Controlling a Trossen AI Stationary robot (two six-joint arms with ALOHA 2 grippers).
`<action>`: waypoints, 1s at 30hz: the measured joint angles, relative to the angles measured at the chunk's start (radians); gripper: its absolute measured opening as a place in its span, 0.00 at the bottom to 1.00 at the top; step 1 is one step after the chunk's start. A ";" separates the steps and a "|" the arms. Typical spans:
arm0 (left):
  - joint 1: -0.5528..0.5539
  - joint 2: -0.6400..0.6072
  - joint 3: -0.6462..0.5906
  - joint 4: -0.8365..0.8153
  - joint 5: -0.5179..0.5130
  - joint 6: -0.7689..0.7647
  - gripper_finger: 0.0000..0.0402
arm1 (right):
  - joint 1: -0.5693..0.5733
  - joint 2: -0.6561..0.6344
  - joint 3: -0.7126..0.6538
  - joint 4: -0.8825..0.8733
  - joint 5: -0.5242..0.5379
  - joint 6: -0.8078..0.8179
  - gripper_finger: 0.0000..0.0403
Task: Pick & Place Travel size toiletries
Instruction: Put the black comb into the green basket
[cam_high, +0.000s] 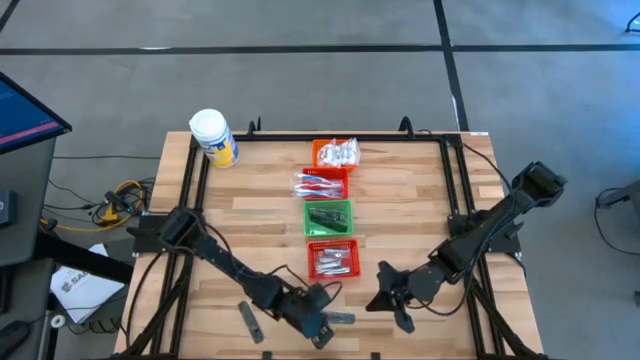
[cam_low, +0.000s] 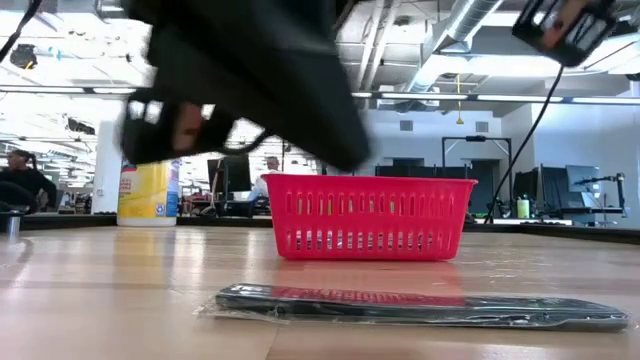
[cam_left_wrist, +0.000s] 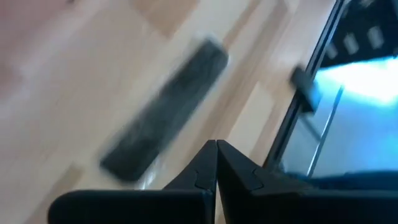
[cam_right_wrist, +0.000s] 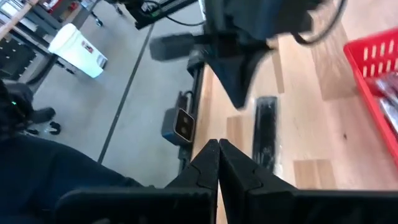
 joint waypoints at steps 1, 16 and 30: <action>-0.008 0.000 0.004 -0.022 0.010 -0.003 0.00 | 0.001 0.011 -0.008 0.012 0.000 0.001 0.00; 0.033 -0.001 0.004 -0.061 0.154 0.193 0.00 | -0.048 0.230 -0.011 0.180 -0.080 0.076 0.24; 0.011 -0.002 -0.053 -0.059 0.053 0.235 0.00 | 0.007 0.450 0.033 0.189 -0.114 -0.004 0.46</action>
